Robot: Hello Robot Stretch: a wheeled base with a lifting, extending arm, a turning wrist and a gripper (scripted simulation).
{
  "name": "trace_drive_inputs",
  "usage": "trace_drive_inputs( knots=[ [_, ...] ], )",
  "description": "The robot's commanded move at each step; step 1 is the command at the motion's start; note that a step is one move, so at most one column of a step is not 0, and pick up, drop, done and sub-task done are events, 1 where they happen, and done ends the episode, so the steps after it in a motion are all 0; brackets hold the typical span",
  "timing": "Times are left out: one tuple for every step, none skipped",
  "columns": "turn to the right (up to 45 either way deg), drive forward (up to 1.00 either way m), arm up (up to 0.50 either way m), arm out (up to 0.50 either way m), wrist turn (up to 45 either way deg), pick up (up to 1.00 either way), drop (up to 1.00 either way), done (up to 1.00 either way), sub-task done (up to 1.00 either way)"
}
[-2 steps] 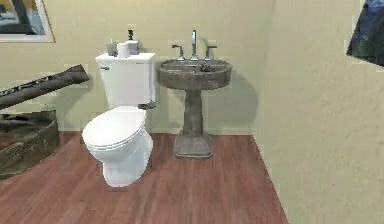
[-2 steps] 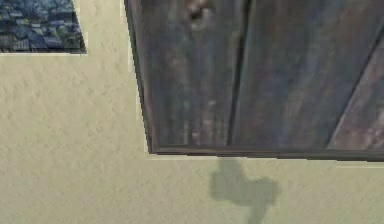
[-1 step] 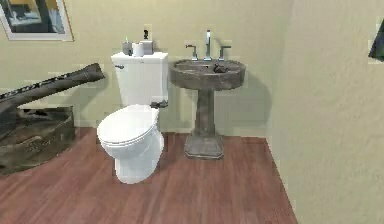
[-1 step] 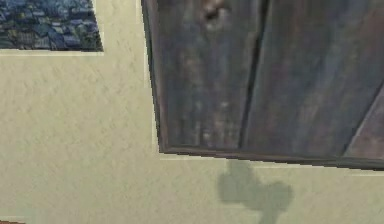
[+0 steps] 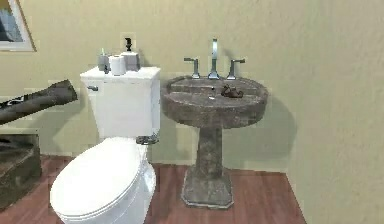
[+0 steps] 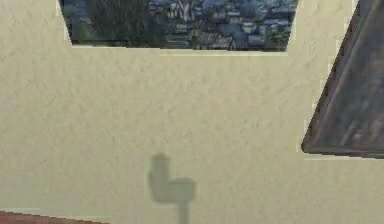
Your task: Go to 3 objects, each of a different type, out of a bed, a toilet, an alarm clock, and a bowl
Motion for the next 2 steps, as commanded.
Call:
trace_drive_inputs(
  knots=[
    [-24.0,0.0,0.0,0.0,0.0,0.0,0.0,0.0,0.0],
    [0.0,0.0,0.0,0.0,0.0,0.0,0.0,1.0,0.0]
  ],
)
